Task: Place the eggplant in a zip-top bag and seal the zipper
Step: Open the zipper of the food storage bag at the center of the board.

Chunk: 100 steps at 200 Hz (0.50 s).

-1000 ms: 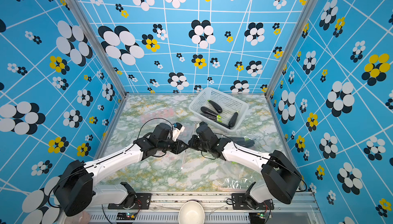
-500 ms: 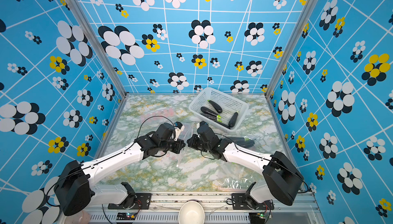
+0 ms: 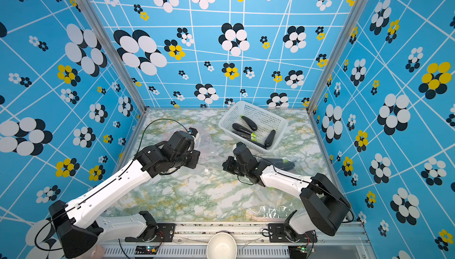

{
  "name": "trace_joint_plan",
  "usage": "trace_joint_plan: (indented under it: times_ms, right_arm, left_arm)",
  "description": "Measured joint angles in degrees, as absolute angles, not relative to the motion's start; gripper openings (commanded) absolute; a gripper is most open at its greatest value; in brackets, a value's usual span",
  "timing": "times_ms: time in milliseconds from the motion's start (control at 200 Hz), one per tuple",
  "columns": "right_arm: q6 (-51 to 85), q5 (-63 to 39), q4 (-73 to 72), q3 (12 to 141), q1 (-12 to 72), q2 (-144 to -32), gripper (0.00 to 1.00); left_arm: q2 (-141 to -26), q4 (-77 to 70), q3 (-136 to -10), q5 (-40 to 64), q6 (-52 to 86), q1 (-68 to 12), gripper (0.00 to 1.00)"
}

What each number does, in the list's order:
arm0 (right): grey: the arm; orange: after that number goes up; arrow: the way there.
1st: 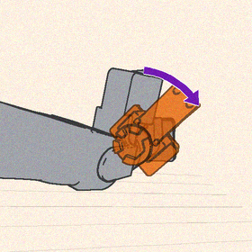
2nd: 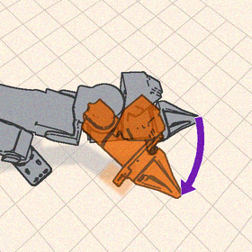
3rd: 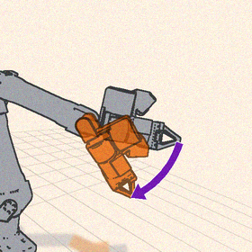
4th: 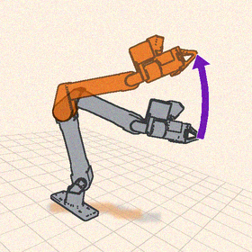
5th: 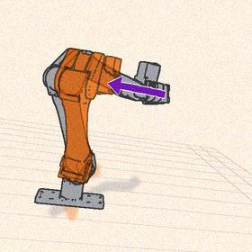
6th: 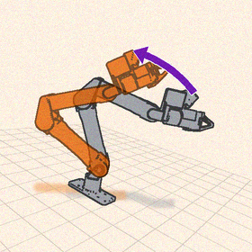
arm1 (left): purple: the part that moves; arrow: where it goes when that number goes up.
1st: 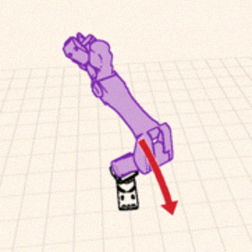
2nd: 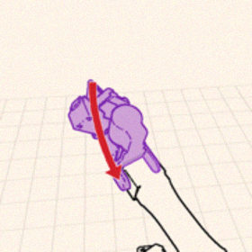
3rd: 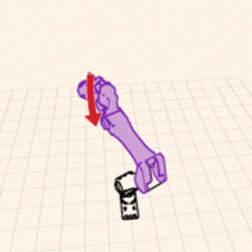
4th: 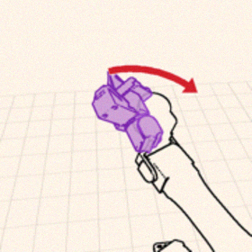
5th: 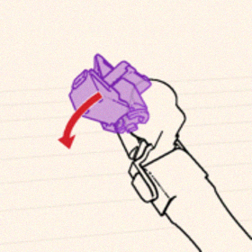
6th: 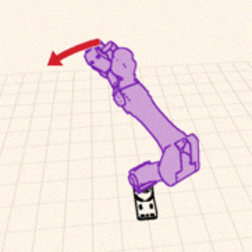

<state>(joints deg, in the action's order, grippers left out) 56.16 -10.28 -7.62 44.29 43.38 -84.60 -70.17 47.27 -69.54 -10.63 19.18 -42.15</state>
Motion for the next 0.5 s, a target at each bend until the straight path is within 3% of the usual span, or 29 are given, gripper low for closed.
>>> trace_joint_plan:
  times_ms: [225,345,500]
  right_arm:
    - [54.3,-14.3,-11.8,54.7,44.9,-93.7,0.15]
    - [53.1,-15.4,-12.7,59.2,45.8,-96.7,0.34]
    - [53.6,-15.8,-12.6,59.3,45.8,-97.1,0.41]
  left_arm:
    - [-70.1,51.1,-71.5,-14.1,21.6,-42.0,0.0]
    - [-70.0,50.3,-69.4,-14.4,26.0,-41.1,0.0]
    - [-70.1,48.4,-64.2,-13.4,31.4,-38.9,0.0]
